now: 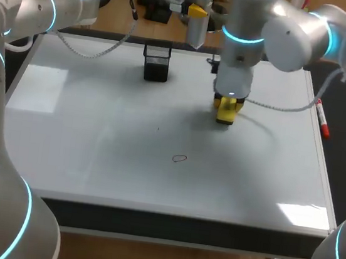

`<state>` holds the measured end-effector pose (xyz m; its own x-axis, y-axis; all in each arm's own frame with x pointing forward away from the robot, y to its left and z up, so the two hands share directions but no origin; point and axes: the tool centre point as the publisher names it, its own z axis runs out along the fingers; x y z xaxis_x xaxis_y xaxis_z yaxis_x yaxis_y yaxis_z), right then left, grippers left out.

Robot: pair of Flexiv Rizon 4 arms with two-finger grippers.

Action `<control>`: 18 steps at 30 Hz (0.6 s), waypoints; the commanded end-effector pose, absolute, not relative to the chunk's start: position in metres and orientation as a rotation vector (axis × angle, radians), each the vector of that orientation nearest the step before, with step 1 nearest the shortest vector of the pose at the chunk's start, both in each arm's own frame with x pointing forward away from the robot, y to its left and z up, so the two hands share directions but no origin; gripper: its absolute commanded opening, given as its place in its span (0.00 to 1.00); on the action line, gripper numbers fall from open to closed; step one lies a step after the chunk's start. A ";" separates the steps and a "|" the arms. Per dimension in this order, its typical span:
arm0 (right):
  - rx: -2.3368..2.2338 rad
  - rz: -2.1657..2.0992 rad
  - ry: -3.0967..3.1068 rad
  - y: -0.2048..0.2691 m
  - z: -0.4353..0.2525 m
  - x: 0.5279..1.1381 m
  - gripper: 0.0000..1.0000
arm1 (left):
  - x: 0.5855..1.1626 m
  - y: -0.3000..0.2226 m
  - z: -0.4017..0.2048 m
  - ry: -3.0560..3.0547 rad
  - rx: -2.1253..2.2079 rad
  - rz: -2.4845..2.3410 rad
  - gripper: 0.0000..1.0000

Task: Pick up the inspection probe, press it on each red-marked spot on the whiteboard one by one, put down the probe, pick up the eraser, and wipe off all the red marks.

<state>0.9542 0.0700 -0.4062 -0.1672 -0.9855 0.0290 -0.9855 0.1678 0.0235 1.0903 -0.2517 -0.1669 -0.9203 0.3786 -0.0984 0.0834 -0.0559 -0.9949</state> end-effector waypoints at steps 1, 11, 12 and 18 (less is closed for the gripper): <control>1.991 -0.011 -2.435 0.035 -0.390 0.946 0.00 | 1.098 -0.252 -0.169 -1.937 -0.592 2.020 0.00; 1.805 0.009 -2.587 -0.024 -0.384 0.940 0.00 | 1.098 -0.252 -0.169 -1.937 -0.592 2.020 0.00; 1.785 0.013 -2.598 -0.029 -0.383 0.939 0.00 | 1.098 -0.252 -0.169 -1.937 -0.592 2.020 0.00; 1.687 0.011 -2.664 -0.058 -0.383 0.928 0.00 | 1.098 -0.252 -0.169 -1.937 -0.592 2.020 0.00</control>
